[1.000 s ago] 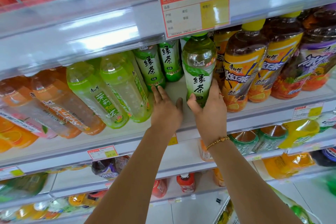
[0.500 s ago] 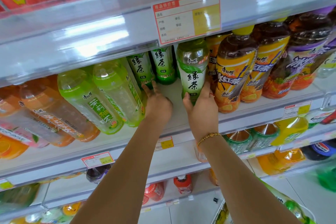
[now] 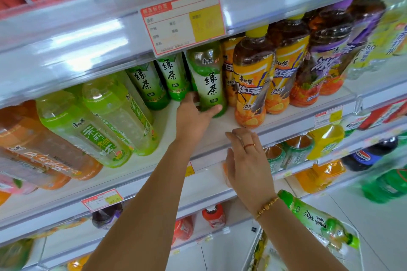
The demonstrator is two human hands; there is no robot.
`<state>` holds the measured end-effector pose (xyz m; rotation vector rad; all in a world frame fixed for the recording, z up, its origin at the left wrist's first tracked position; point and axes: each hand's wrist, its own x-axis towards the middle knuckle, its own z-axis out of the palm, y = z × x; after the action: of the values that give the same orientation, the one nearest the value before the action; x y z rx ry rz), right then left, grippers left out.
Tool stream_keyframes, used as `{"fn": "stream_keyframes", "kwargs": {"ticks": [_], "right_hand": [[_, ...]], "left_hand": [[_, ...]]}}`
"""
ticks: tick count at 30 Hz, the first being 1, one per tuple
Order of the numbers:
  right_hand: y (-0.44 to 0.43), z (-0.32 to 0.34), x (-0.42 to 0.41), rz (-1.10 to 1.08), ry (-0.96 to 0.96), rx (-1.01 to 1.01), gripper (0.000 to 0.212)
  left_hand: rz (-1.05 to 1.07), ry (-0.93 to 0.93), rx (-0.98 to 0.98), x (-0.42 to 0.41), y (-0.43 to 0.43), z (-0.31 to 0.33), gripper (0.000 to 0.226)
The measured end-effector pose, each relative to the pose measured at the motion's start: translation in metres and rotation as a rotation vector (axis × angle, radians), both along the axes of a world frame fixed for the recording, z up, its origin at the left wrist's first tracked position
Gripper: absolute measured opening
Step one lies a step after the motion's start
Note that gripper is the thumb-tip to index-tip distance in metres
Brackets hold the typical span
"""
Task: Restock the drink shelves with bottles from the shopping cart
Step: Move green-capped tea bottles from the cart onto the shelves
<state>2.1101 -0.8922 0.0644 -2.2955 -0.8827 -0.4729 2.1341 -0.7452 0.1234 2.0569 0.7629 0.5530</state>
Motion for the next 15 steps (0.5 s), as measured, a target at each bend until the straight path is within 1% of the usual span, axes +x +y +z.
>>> {"fn": "stream_keyframes", "kwargs": {"ticks": [4, 8, 10, 12, 13, 15], "right_hand": [[-0.010, -0.010, 0.001, 0.045, 0.007, -0.103, 0.055], [-0.014, -0.009, 0.002, 0.069, 0.034, -0.133, 0.067], [-0.016, -0.008, -0.001, 0.086, 0.051, -0.116, 0.068], [-0.022, -0.005, -0.006, 0.128, 0.099, -0.020, 0.062], [-0.029, -0.002, -0.010, 0.136, 0.136, 0.054, 0.054], [-0.051, -0.001, -0.017, 0.079, 0.168, 0.209, 0.030]], "left_hand": [[0.102, -0.002, 0.069, 0.016, 0.001, -0.001, 0.061], [0.077, 0.062, 0.077, 0.022, 0.006, 0.006, 0.067], [0.053, 0.083, 0.086, 0.018, 0.003, 0.011, 0.063], [0.075, 0.092, 0.096, 0.003, -0.009, 0.018, 0.055], [0.094, 0.059, 0.132, -0.007, -0.018, 0.019, 0.048], [0.048, -0.116, 0.225, -0.036, -0.050, 0.017, 0.021]]}}
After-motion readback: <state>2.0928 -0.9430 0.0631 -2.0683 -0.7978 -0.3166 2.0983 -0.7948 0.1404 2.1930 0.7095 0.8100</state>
